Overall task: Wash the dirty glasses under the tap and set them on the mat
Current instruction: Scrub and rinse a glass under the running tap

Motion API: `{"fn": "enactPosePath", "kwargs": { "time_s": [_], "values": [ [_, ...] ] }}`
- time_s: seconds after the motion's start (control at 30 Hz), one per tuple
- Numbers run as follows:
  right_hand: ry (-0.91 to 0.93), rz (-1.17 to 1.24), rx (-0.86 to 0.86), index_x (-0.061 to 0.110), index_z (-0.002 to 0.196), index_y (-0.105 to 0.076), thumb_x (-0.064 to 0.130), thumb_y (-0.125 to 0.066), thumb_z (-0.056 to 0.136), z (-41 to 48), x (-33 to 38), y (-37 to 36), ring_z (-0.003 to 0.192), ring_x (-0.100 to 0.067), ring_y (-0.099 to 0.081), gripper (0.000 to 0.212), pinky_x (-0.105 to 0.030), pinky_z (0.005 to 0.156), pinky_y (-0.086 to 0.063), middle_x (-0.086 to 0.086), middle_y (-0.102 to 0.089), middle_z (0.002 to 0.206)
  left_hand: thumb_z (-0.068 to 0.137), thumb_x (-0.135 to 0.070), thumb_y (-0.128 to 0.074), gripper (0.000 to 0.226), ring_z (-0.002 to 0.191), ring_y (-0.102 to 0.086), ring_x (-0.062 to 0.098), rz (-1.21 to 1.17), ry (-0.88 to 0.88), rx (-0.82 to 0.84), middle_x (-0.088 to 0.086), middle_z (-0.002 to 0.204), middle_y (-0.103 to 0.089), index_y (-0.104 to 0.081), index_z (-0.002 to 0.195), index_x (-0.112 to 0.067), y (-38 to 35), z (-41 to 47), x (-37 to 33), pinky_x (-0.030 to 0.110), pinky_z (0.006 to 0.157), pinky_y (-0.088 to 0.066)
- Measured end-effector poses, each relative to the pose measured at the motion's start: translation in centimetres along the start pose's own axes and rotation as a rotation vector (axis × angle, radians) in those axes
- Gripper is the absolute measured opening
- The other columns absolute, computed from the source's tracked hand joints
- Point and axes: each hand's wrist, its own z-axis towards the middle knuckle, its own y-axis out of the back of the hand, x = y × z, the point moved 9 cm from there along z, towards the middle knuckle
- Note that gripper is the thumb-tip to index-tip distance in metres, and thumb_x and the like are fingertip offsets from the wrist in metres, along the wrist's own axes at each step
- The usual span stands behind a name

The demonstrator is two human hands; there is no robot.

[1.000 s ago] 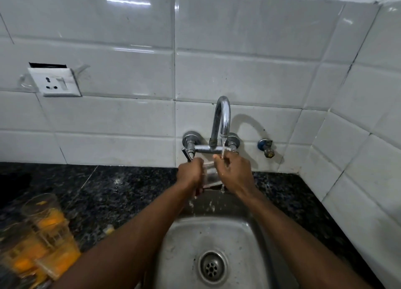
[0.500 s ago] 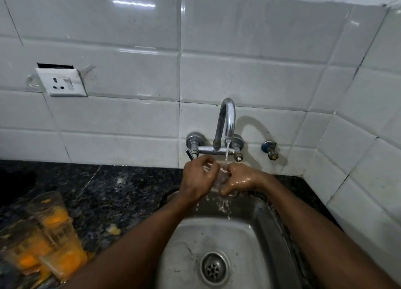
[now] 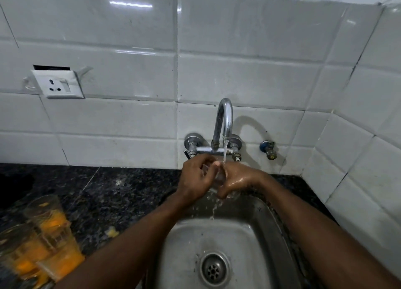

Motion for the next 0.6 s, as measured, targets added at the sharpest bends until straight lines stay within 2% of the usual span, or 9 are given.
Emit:
{"fn": "enactPosePath", "kwargs": {
  "time_s": [0.1,0.2,0.27,0.33,0.4,0.47,0.5,0.53,0.6],
  "values": [
    [-0.028,-0.011,0.007,0.023,0.12,-0.059,0.02,-0.084,0.063,-0.2,0.2,-0.3,0.093,-0.018,-0.067,0.063,-0.031,0.08,-0.056,0.002,-0.069,0.104,0.094,-0.034,-0.053,0.03,0.077,-0.06,0.006,0.043,-0.056,0.0,0.0,0.089,-0.069,-0.07,0.097,-0.01,0.0,-0.6,-0.1,0.012,0.069,-0.045],
    [-0.037,-0.479,-0.356,0.023,0.128,-0.051,0.04,-0.083,0.066,-0.6,1.7,0.4,0.094,-0.021,-0.065,0.072,-0.033,0.082,-0.052,0.0,-0.067,0.105,0.098,-0.03,-0.047,0.033,0.073,-0.057,0.017,0.166,0.429,-0.042,0.008,0.091,-0.072,-0.071,0.091,-0.008,0.0,0.2,2.8,0.026,0.06,-0.038],
    [-0.008,-0.629,-0.539,0.023,0.132,-0.045,0.047,-0.08,0.069,-0.6,2.6,0.3,0.095,-0.023,-0.065,0.075,-0.034,0.082,-0.052,-0.002,-0.068,0.108,0.099,-0.032,-0.044,0.038,0.073,-0.055,0.019,0.215,0.7,-0.047,0.012,0.095,-0.071,-0.071,0.093,-0.007,0.3,0.0,4.0,0.027,0.057,-0.035],
    [0.035,-0.534,-0.531,0.025,0.133,-0.045,0.047,-0.081,0.066,-0.5,2.5,0.5,0.094,-0.022,-0.066,0.079,-0.036,0.083,-0.055,0.0,-0.069,0.109,0.1,-0.034,-0.045,0.035,0.069,-0.055,0.013,0.202,0.658,-0.004,0.008,0.096,-0.071,-0.071,0.099,-0.01,-0.3,0.5,3.7,0.021,0.051,-0.035],
    [0.043,-0.313,-0.344,0.026,0.128,-0.053,0.036,-0.084,0.064,-0.2,1.5,1.1,0.094,-0.019,-0.065,0.072,-0.032,0.081,-0.054,0.003,-0.068,0.107,0.099,-0.035,-0.053,0.029,0.072,-0.059,0.009,0.154,0.356,-0.014,0.001,0.096,-0.07,-0.07,0.106,-0.012,0.5,0.8,1.3,0.014,0.057,-0.039],
    [0.022,-0.053,-0.113,0.029,0.111,-0.062,0.023,-0.086,0.064,-0.3,0.7,0.5,0.093,-0.016,-0.065,0.054,-0.026,0.078,-0.053,0.005,-0.069,0.1,0.094,-0.032,-0.06,0.025,0.079,-0.062,0.012,0.148,0.012,-0.009,0.001,0.094,-0.069,-0.071,0.102,-0.011,0.6,0.5,-0.9,0.019,0.068,-0.046],
    [-0.005,0.019,-0.049,0.03,0.105,-0.062,0.021,-0.086,0.063,-0.5,0.4,-0.1,0.093,-0.016,-0.066,0.049,-0.027,0.079,-0.054,0.005,-0.069,0.099,0.093,-0.031,-0.06,0.024,0.08,-0.063,0.014,0.167,-0.048,0.005,0.003,0.092,-0.07,-0.071,0.098,-0.011,0.2,0.6,-1.0,0.023,0.07,-0.048],
    [-0.053,-0.001,-0.068,0.031,0.104,-0.062,0.026,-0.086,0.062,-0.5,0.2,-0.3,0.092,-0.017,-0.067,0.049,-0.031,0.083,-0.055,0.004,-0.07,0.098,0.094,-0.029,-0.057,0.024,0.078,-0.064,0.016,0.195,-0.001,0.026,0.005,0.089,-0.071,-0.072,0.093,-0.01,-0.4,0.8,-0.4,0.026,0.069,-0.048],
    [-0.111,-0.347,-0.291,0.032,0.115,-0.059,0.048,-0.081,0.059,-0.8,0.8,0.5,0.091,-0.017,-0.067,0.062,-0.039,0.09,-0.053,0.004,-0.07,0.099,0.096,-0.029,-0.049,0.032,0.073,-0.063,0.022,0.29,0.278,0.046,0.011,0.086,-0.072,-0.069,0.079,-0.011,-0.9,1.3,1.8,0.026,0.066,-0.043]
  ]
}}
